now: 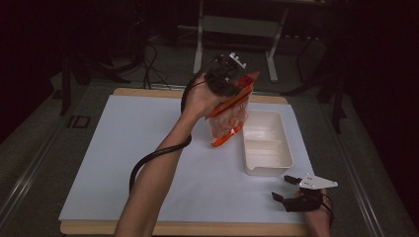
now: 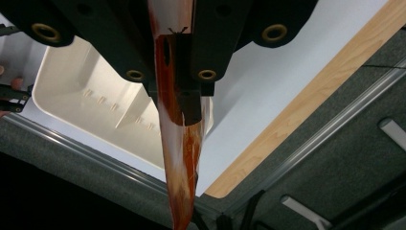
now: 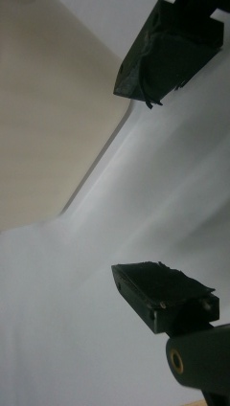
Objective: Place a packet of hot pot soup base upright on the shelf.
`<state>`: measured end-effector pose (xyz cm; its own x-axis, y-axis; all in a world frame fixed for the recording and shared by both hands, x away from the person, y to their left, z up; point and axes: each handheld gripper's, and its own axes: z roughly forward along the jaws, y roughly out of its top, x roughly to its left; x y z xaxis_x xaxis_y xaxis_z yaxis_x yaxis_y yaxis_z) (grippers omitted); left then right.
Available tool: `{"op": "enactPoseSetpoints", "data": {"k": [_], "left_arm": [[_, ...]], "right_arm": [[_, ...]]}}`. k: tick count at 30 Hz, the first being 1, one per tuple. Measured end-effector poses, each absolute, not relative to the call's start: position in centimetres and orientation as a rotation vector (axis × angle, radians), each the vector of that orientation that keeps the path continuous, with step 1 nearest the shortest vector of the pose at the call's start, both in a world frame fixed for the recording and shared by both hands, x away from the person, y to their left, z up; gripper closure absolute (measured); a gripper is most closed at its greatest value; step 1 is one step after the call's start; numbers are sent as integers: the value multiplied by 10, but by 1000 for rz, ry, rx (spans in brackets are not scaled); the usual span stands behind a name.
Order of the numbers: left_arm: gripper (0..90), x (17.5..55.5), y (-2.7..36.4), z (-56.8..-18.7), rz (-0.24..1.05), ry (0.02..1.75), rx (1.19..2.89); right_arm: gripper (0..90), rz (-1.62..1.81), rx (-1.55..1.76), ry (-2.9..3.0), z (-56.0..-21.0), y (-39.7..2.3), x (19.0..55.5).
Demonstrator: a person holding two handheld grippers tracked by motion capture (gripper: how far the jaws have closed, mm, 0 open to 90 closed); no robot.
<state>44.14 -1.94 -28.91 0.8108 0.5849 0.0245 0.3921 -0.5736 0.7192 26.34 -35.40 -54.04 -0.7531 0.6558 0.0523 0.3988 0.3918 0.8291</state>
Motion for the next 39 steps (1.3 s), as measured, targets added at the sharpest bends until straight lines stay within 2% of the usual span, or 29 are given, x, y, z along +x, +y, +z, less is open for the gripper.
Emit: {"op": "enactPoseSetpoints", "data": {"k": [39], "left_arm": [[900, 454, -57, -269, 331, 713, 2247]], "right_arm": [[138, 1310, 930, 2373, -540, -355, 264]]}}
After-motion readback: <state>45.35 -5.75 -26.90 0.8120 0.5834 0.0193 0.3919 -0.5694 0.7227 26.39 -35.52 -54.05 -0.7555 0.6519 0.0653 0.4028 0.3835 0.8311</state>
